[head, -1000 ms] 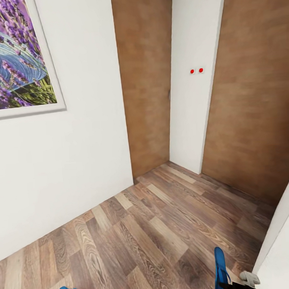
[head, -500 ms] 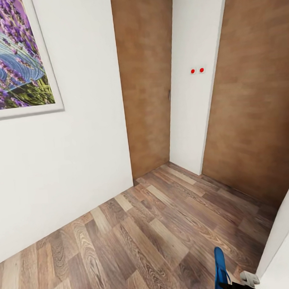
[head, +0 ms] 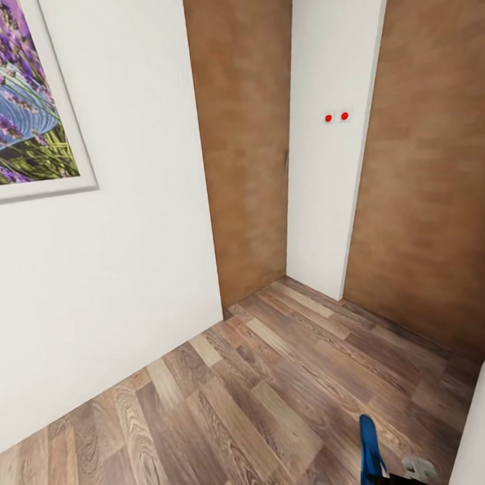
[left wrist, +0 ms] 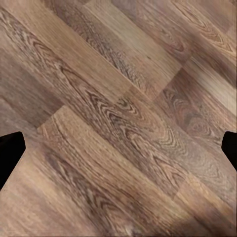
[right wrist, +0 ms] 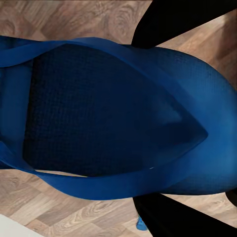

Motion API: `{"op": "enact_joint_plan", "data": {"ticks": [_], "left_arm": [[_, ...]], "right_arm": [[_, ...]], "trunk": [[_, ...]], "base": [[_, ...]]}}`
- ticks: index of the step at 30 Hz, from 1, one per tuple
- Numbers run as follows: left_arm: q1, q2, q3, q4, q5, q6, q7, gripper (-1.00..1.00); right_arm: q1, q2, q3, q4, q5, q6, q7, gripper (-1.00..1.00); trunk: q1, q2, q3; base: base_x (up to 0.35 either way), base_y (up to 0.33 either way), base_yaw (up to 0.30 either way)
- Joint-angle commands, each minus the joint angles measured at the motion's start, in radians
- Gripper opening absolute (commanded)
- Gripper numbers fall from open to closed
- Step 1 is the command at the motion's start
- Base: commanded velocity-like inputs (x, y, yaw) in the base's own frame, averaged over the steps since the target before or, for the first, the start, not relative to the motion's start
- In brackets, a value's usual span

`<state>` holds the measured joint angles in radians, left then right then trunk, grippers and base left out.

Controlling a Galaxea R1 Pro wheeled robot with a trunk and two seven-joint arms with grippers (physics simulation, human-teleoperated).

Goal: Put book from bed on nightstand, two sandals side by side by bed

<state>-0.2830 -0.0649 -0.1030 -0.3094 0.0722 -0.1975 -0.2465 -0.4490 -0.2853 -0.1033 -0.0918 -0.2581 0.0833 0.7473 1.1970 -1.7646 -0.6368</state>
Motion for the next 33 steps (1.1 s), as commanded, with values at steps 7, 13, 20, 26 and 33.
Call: {"op": "enact_joint_plan", "data": {"ticks": [7,13,20,26,33], "left_arm": [[-0.001,0.001,-0.006,0.001,0.008,-0.003,0.0,1.0],[-0.001,0.001,-0.006,0.001,0.008,-0.004,0.0,1.0],[-0.001,0.001,-0.006,0.001,0.008,-0.005,0.0,1.0],[-0.001,0.002,-0.006,0.001,0.008,-0.005,0.0,1.0],[-0.001,0.001,-0.006,0.001,0.008,-0.004,0.0,1.0]], "right_arm": [[0.0,0.0,-0.009,0.0,-0.001,0.009,0.004,-1.0],[0.0,0.0,-0.009,0.0,-0.002,0.009,0.004,-1.0],[0.0,0.0,-0.009,0.0,-0.002,0.009,0.004,-1.0],[0.0,0.0,-0.009,0.0,-0.003,0.01,0.005,-1.0],[0.0,0.0,-0.009,0.0,-0.003,0.01,0.006,-1.0]], "trunk": [[0.0,0.0,-0.001],[0.0,0.0,-0.001],[0.0,0.0,-0.001],[0.0,0.0,-0.003],[0.0,0.0,-0.013]], "base": [[0.323,0.0,0.0],[0.165,0.0,0.0],[0.012,0.0,0.0],[0.0,0.0,0.0],[0.0,0.0,0.0]]}}
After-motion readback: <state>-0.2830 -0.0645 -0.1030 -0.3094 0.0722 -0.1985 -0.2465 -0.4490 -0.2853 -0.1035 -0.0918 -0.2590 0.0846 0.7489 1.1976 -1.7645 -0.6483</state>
